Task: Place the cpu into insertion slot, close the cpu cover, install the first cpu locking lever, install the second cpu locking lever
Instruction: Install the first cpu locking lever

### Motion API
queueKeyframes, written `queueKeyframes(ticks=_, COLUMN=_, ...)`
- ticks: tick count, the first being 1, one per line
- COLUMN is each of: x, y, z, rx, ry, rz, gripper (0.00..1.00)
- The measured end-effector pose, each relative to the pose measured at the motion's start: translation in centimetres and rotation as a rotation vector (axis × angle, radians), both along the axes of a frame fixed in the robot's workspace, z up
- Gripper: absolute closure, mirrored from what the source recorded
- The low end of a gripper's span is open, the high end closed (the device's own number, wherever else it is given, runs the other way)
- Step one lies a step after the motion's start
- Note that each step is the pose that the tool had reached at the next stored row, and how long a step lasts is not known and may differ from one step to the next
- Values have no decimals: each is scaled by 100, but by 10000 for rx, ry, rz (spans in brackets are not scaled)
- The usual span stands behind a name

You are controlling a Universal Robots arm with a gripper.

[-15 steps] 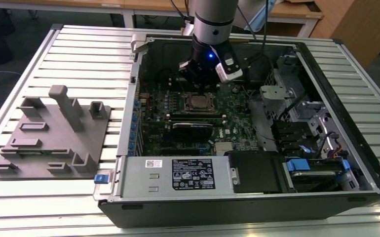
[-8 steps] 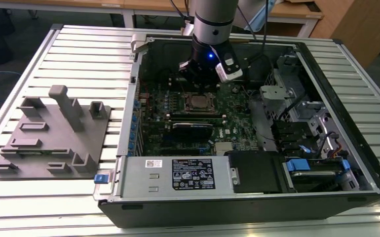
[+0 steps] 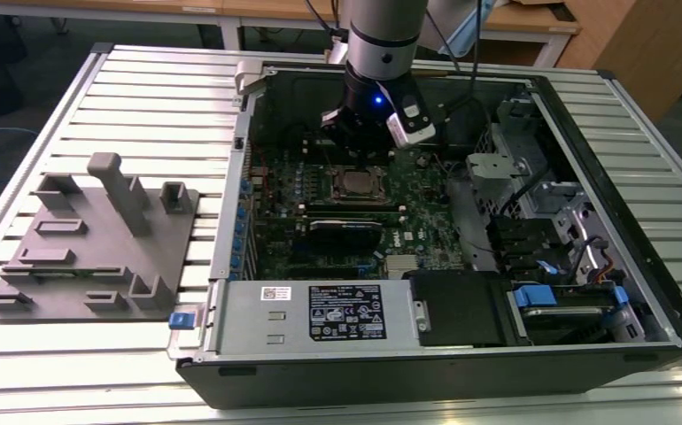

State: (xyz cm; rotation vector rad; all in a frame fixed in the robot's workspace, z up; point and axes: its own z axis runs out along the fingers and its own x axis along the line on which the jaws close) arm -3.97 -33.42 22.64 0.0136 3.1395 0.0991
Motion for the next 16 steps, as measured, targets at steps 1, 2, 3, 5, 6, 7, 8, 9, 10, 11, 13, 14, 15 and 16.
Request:
queueKeyframes(ticks=1, x=0, y=0, z=0, rx=6, ry=-1, rz=2, gripper=90)
queueKeyframes(ticks=2, x=0, y=0, z=0, rx=12, ry=-1, rz=4, gripper=90)
queueKeyframes(ticks=3, x=0, y=0, z=0, rx=18, ry=0, rz=5, gripper=90)
queueKeyframes(ticks=5, x=0, y=0, z=0, rx=29, ry=0, rz=9, gripper=90)
queueKeyframes(ticks=6, x=0, y=0, z=0, rx=34, ry=0, rz=10, gripper=90)
queueKeyframes(ticks=7, x=0, y=0, z=0, rx=41, ry=0, rz=12, gripper=90)
queueKeyframes(ticks=8, x=0, y=0, z=0, rx=46, ry=0, rz=14, gripper=90)
queueKeyframes(ticks=9, x=0, y=0, z=0, rx=53, ry=0, rz=15, gripper=90)
queueKeyframes(ticks=10, x=0, y=0, z=0, rx=58, ry=-1, rz=17, gripper=90)
queueKeyframes(ticks=11, x=0, y=0, z=0, rx=63, ry=0, rz=19, gripper=90)
queueKeyframes(ticks=13, x=0, y=0, z=0, rx=76, ry=-1, rz=22, gripper=90)
queueKeyframes(ticks=14, x=0, y=0, z=0, rx=81, ry=-1, rz=24, gripper=90)
queueKeyframes(ticks=15, x=0, y=0, z=0, rx=87, ry=-1, rz=26, gripper=90)
queueKeyframes(ticks=16, x=0, y=0, z=0, rx=92, ry=-1, rz=27, gripper=90)
